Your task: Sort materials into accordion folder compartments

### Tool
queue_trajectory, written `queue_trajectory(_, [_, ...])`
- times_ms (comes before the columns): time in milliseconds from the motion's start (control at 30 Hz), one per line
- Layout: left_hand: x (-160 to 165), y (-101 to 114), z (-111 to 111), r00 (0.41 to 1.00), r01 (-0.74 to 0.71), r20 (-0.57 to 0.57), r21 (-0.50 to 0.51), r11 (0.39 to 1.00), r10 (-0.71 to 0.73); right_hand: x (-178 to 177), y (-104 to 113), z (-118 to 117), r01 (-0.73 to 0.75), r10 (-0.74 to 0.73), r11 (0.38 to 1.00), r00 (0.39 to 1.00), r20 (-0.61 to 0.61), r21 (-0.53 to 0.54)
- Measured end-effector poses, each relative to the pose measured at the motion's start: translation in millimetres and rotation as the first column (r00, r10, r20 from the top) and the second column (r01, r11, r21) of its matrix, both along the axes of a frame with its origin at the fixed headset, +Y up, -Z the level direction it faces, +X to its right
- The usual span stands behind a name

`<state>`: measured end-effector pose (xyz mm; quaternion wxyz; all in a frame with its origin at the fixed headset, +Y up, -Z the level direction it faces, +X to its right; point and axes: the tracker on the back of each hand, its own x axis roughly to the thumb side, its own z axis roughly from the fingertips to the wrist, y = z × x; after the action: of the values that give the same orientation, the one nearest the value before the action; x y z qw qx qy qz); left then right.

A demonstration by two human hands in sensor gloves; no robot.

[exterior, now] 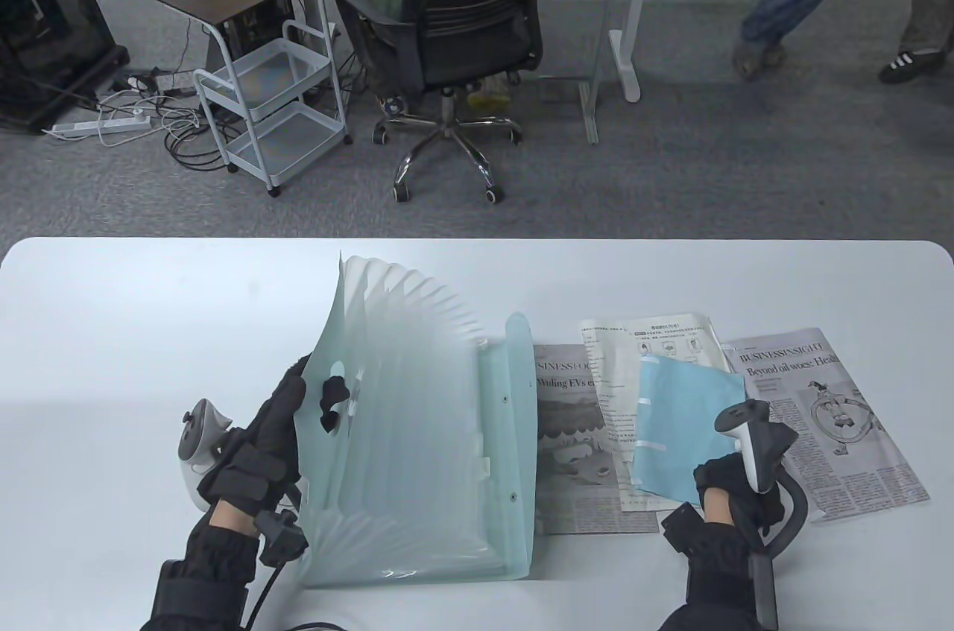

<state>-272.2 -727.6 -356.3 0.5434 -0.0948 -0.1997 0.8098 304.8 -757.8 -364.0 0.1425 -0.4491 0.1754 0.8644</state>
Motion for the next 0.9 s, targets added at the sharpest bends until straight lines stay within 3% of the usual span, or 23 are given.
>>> queue_trajectory(267, [0.2,-0.5,-0.2,1.0,-0.002,0.0,-0.001,1.0,0.002,3.9,8.4,1.9,0.025,-0.026,0.998,1.0,0.002,0.051])
queue_trajectory(467, [-0.4,-0.4,-0.2,1.0,-0.005,-0.001,0.0,1.0,0.005,-6.5,52.1,4.1,0.134,-0.12,0.965,0.99,-0.076,0.226])
queue_trajectory(667, [-0.8,-0.6,-0.4,1.0,-0.003,-0.002,0.001,1.0,0.003,-29.4,107.7,16.8,0.32,-0.217,0.821,0.941,-0.26,0.472])
queue_trajectory(833, [-1.3,-0.6,-0.5,1.0,-0.003,-0.005,0.002,1.0,0.003,-46.9,137.6,31.6,0.309,-0.141,0.722,0.942,-0.305,0.619])
queue_trajectory(900, [-1.3,-0.7,-0.6,1.0,-0.003,-0.005,0.002,1.0,0.004,-54.3,147.4,38.3,0.339,-0.141,0.649,0.933,-0.33,0.681])
